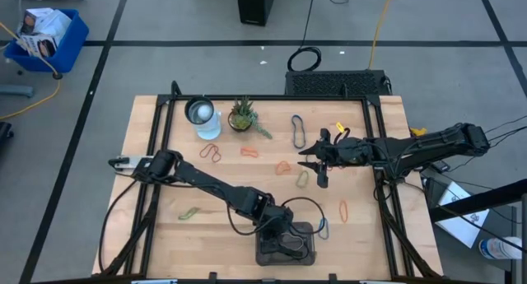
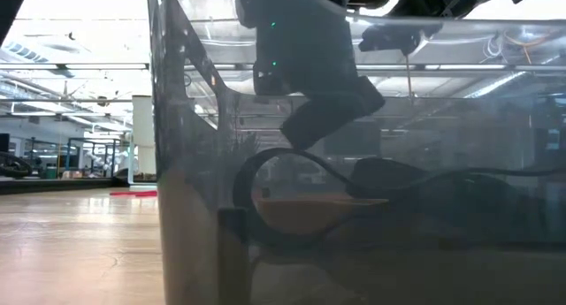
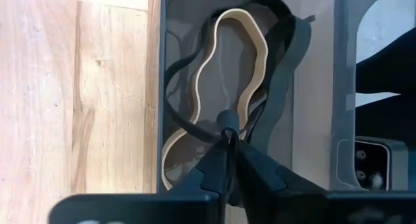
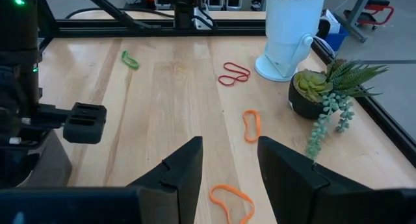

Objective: Pick and place rubber bands into bin
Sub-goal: Put the black rubber band into the black transparent bin, then put the green rubber band into the black transparent bin

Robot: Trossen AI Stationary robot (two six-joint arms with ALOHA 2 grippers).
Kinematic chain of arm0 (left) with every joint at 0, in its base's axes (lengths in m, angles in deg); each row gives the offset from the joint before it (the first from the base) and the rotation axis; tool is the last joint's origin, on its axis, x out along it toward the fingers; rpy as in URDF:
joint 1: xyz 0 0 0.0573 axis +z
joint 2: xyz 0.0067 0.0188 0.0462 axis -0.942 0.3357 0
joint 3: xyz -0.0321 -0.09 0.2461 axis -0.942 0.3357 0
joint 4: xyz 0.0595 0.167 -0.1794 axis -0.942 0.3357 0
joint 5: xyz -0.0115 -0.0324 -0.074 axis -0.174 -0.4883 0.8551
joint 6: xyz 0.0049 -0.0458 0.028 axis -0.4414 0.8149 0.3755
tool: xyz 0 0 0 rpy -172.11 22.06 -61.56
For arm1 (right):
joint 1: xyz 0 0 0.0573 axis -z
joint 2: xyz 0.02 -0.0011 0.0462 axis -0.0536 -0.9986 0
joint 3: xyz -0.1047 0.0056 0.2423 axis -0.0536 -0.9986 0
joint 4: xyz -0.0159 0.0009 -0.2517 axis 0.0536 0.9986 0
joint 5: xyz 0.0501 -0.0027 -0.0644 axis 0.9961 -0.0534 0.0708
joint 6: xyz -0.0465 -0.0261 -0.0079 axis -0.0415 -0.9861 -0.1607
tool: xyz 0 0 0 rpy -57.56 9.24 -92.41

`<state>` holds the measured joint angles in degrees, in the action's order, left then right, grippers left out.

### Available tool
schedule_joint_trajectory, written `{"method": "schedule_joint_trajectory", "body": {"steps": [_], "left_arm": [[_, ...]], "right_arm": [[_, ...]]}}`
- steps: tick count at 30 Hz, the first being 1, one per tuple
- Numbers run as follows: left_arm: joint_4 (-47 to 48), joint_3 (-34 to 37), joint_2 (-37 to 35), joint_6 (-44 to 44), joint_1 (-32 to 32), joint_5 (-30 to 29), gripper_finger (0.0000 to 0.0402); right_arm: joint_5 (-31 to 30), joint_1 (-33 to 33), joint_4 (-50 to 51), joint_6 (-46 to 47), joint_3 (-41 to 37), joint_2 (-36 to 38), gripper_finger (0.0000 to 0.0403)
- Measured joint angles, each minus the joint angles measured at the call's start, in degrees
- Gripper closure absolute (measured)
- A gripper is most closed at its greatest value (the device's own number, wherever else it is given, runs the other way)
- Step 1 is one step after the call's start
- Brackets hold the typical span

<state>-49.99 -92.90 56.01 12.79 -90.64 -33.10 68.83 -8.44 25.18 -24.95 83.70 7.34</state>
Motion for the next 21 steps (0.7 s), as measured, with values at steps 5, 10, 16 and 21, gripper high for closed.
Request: {"method": "schedule_joint_trajectory", "body": {"steps": [5,10,16,21], "left_arm": [[0.0,0.0,0.0,-0.4,0.0,0.1,0.0304],[2.4,0.0,-0.7,0.0,0.5,2.4,0.0254],[9.6,0.0,-8.1,-1.7,1.0,-0.1,0.0232],[15.9,0.0,-18.1,-1.5,1.1,-4.7,0.0231]], "right_arm": [[0.0,0.0,0.0,0.0,0.0,0.0,0.0261],[0.0,0.0,0.0,0.0,0.0,0.0,0.0261],[0.0,0.0,0.0,0.0,0.0,0.0,0.0261],[0.0,0.0,0.3,0.0,0.1,0.0,0.0261]]}}
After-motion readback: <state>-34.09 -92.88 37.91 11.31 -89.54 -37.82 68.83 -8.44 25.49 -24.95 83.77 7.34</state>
